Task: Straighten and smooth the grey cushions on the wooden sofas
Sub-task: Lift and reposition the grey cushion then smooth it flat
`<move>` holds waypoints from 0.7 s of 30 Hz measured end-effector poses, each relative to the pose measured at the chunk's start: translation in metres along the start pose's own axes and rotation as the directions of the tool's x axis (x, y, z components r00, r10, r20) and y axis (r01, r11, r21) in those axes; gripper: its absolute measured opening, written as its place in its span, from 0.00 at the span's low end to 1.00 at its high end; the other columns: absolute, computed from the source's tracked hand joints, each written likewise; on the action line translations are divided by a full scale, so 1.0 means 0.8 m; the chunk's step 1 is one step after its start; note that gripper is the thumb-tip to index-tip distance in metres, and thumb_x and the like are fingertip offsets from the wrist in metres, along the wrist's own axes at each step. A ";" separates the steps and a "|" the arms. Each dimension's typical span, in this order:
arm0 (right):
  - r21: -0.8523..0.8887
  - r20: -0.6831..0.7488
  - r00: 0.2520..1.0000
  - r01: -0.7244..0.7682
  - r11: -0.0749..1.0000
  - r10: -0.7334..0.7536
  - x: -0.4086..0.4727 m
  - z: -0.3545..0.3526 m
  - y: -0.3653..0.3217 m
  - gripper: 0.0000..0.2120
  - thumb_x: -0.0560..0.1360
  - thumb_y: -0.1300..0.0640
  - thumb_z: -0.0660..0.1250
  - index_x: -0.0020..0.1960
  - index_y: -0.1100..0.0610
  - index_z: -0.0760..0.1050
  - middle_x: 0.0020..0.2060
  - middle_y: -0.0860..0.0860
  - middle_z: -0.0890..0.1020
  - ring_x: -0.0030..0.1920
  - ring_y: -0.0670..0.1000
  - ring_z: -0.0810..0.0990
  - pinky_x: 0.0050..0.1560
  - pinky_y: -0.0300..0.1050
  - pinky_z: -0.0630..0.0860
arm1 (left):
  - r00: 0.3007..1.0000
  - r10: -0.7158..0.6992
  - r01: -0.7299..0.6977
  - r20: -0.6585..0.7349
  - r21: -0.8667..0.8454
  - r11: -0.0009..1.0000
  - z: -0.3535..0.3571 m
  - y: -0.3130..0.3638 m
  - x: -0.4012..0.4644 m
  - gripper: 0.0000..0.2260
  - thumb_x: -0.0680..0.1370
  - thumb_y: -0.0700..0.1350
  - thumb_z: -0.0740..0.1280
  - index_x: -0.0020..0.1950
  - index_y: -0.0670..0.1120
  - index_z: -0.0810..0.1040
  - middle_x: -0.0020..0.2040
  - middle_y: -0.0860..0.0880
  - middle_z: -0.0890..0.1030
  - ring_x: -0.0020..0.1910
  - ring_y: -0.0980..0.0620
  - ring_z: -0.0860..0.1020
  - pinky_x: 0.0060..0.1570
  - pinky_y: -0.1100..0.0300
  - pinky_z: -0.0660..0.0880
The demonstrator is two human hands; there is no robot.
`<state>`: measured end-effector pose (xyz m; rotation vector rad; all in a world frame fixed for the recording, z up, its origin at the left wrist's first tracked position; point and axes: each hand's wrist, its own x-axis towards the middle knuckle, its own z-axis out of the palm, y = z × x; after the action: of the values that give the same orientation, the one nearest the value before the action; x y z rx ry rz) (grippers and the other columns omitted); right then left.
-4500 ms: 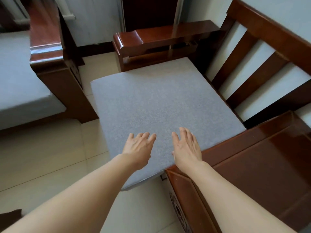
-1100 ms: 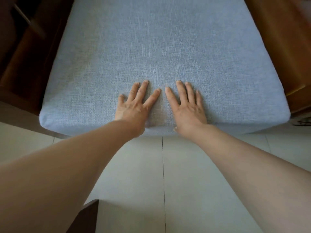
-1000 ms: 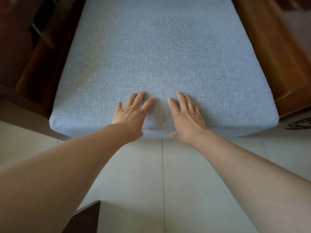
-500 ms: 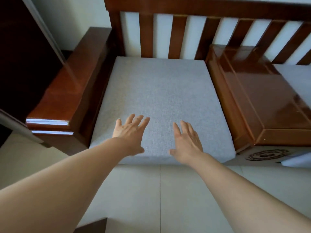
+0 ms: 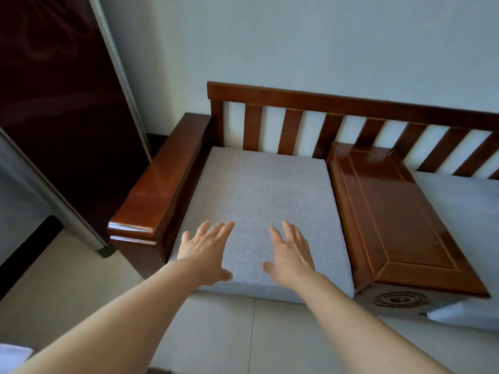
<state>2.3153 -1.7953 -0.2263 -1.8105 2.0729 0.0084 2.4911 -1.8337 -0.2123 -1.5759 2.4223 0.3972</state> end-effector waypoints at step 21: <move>-0.143 -0.024 0.988 0.148 0.979 -0.153 -0.082 -0.093 -0.123 0.33 0.76 0.48 0.65 0.75 0.56 0.54 0.74 0.58 0.54 0.73 0.58 0.51 0.71 0.50 0.54 | 0.988 -0.090 0.080 -0.123 -0.088 0.993 -0.094 -0.069 -0.141 0.45 0.70 0.59 0.72 0.78 0.51 0.47 0.76 0.51 0.55 0.75 0.49 0.51 0.71 0.44 0.56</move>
<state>2.3944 -1.7683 -0.1142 -2.0624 1.9979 0.0841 2.5835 -1.7842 -0.1105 -1.7841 2.4493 0.3978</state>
